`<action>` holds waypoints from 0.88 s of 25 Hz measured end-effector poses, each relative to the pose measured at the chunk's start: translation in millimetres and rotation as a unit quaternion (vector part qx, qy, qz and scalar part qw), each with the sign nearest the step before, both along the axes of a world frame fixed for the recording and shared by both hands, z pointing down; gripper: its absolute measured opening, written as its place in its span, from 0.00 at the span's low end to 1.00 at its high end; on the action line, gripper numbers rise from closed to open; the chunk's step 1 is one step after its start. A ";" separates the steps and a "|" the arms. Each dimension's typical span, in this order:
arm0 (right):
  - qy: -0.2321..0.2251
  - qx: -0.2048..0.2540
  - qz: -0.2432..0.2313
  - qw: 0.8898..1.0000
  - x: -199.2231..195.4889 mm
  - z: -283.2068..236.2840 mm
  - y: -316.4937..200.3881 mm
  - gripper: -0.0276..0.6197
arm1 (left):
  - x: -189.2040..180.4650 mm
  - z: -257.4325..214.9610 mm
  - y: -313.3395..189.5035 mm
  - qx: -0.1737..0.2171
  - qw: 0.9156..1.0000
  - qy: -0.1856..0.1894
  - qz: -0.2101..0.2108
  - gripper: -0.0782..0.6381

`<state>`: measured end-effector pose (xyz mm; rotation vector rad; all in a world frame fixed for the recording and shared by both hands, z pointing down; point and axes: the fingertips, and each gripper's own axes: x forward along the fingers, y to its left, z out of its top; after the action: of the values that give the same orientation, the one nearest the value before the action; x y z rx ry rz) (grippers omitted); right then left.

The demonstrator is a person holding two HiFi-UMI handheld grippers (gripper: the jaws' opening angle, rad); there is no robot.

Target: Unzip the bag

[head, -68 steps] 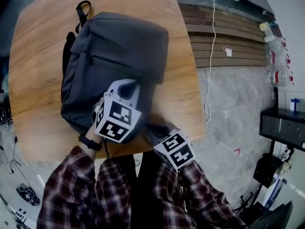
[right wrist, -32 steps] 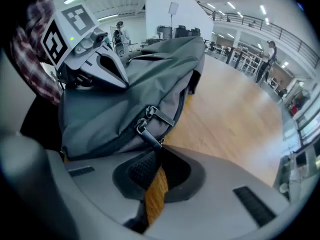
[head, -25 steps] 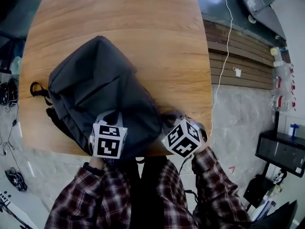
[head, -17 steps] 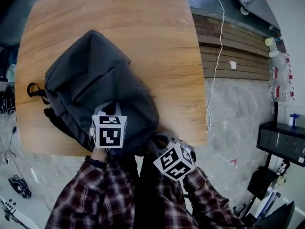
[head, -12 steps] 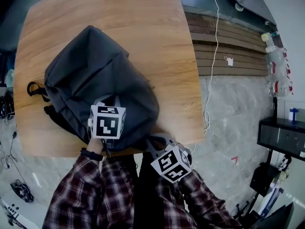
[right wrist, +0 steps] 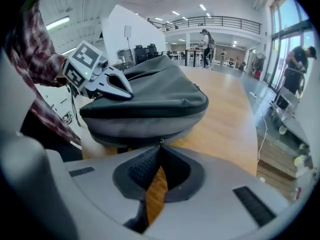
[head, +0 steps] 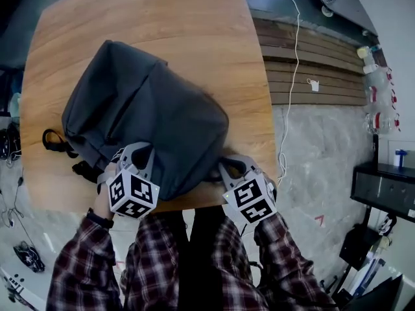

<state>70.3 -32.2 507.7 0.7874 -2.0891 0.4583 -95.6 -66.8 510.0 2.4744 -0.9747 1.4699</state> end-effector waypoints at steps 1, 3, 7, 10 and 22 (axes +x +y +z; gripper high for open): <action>0.009 0.007 -0.006 1.000 0.0 0.8 -8.3 0.07 | -0.3 0.3 3.5 -0.010 0.999 0.009 -0.031 0.12; 0.018 0.017 -0.015 1.000 -1.7 1.5 -27.3 0.07 | -0.7 1.8 11.4 -0.039 0.994 0.032 -0.101 0.12; 0.029 0.031 -0.047 0.998 -17.1 2.2 -66.1 0.07 | -6.1 4.9 23.5 -0.072 0.968 0.066 -0.231 0.12; 0.036 0.043 -0.068 0.996 -31.5 2.9 -91.9 0.07 | -6.9 5.8 22.5 -0.089 0.955 0.077 -0.273 0.12; 0.035 0.038 -0.089 0.995 -42.5 5.9 -105.0 0.07 | 85.6 -14.7 -29.2 -0.035 0.990 0.085 0.107 0.12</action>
<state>27.8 -137.2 513.6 0.6446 -2.0980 0.2519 -10.0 -95.9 495.3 2.6680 -0.6355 1.2931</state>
